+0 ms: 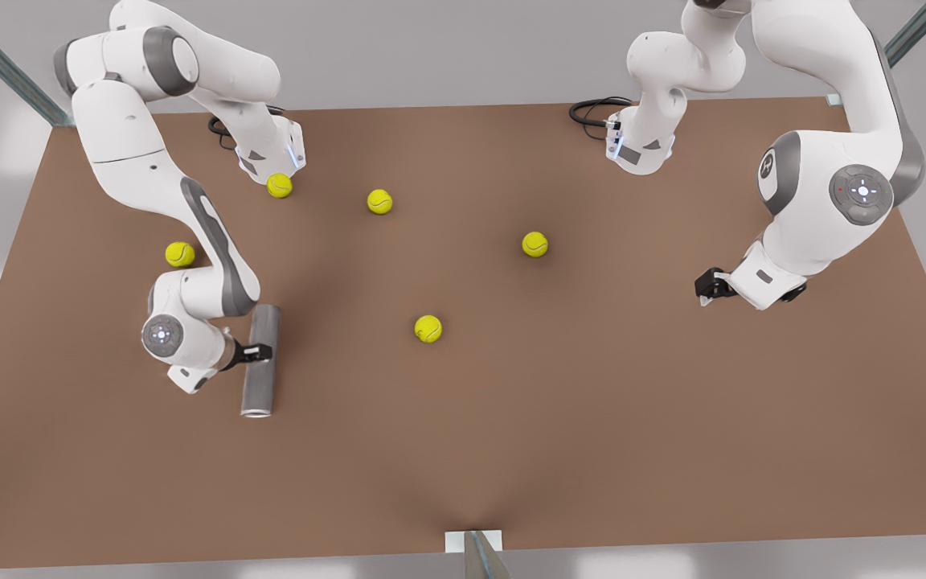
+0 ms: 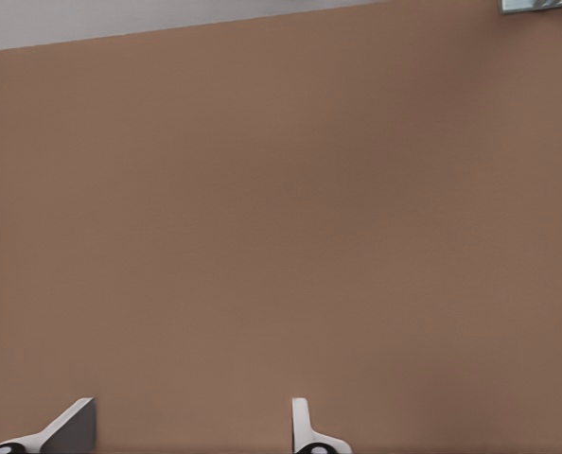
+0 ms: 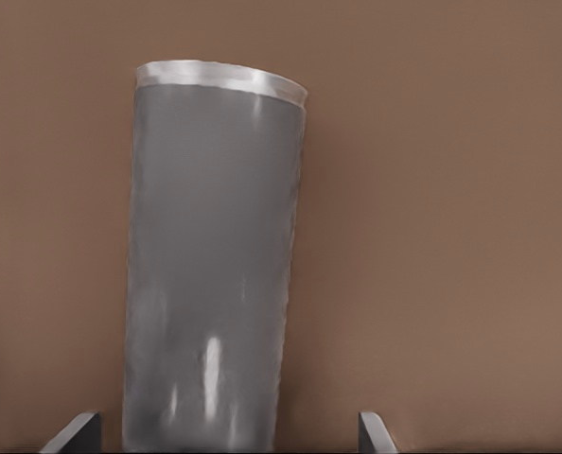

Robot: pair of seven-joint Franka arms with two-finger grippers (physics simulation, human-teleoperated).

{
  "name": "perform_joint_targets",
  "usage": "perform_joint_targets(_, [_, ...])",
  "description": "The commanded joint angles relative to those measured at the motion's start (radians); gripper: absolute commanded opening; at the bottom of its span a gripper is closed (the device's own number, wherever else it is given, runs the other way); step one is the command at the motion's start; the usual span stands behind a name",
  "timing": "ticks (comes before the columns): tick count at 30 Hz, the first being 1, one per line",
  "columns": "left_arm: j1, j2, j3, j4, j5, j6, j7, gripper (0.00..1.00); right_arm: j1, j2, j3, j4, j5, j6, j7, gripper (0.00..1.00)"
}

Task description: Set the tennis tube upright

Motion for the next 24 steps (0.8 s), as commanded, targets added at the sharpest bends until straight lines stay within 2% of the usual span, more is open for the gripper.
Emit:
perform_joint_targets(1, [0.0,-0.002,0.0,0.001,0.001,0.002,-0.002,1.0,0.021,-0.001,0.004,0.0,0.038,-0.075,0.149,1.0])
perform_joint_targets(12, [0.0,0.027,0.0,0.001,0.002,0.001,-0.002,1.0,0.007,0.089,0.002,-0.031,0.038,0.058,0.155,1.0])
perform_joint_targets(17, [0.0,0.027,0.001,0.001,0.002,0.001,-0.002,1.0,0.008,0.094,0.002,-0.03,0.038,0.058,0.157,1.0])
perform_joint_targets(18, [0.0,0.027,0.001,0.001,0.002,0.001,-0.005,1.0,0.008,0.092,0.002,-0.028,0.038,0.058,0.157,0.8])
perform_joint_targets(20, [0.0,0.027,0.001,0.001,0.002,0.001,-0.01,1.0,0.007,0.091,0.004,-0.027,0.038,0.054,0.157,0.7])
perform_joint_targets(24, [0.0,0.027,0.0,0.001,0.004,0.002,-0.012,1.0,0.007,0.089,0.004,-0.023,0.038,0.046,0.157,0.69])
